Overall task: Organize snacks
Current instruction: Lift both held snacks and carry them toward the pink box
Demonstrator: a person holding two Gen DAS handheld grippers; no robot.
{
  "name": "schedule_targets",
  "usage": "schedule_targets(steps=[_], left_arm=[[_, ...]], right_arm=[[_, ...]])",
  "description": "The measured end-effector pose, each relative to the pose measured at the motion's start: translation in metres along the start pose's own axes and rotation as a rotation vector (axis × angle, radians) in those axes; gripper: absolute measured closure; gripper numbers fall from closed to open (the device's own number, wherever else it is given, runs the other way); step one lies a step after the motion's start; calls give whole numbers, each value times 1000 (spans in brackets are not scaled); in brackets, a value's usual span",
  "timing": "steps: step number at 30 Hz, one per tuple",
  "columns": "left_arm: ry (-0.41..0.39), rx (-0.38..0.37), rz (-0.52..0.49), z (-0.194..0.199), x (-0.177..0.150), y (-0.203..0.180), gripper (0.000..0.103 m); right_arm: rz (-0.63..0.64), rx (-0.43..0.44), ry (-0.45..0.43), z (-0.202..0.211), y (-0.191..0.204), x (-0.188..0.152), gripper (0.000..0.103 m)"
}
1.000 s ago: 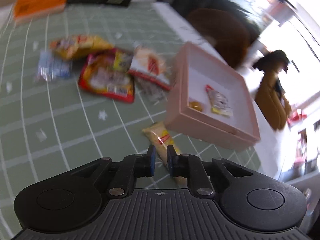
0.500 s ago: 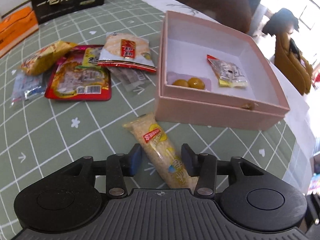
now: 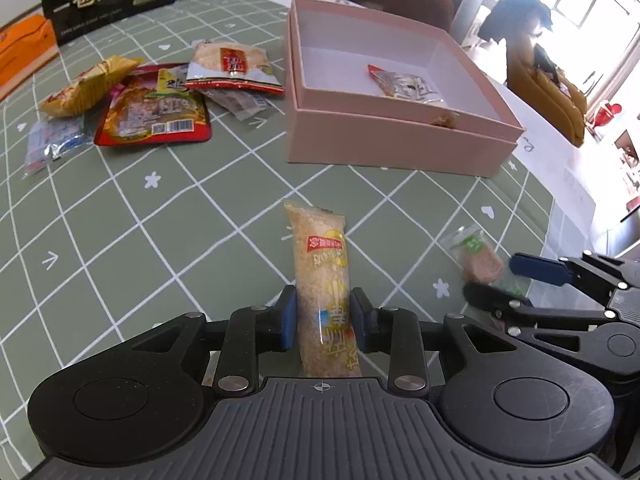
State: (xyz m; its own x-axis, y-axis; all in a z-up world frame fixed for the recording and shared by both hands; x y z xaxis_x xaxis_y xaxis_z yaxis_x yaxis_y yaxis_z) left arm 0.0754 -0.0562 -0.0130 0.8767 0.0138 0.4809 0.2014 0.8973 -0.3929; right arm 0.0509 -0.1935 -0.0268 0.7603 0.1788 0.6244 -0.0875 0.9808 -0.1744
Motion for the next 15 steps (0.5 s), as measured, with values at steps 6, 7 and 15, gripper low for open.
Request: schedule_targets(steps=[6, 7, 15], left_arm=[[10, -4, -54, 2, -6, -6, 67], [12, -6, -60, 2, -7, -6, 68], [-8, -29, -14, 4, -9, -2, 70]], right_arm=[[39, 38, 12, 10, 7, 6, 68], [29, 42, 15, 12, 6, 6, 68], [-61, 82, 21, 27, -7, 14, 68]])
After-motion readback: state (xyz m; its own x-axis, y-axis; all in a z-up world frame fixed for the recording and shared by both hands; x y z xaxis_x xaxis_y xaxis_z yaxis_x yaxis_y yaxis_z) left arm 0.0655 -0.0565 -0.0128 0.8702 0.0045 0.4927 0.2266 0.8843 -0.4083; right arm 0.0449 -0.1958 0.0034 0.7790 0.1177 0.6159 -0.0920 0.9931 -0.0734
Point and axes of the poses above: each gripper's, at about its wrist camera, not at the fingertips, and z roughly against the way its jaws point, y to its left, x to its top, the point moved 5 cm from there along -z, roughly the way its jaws point, and after that the axes turned 15 degrees about -x, right-handed, at the moved point
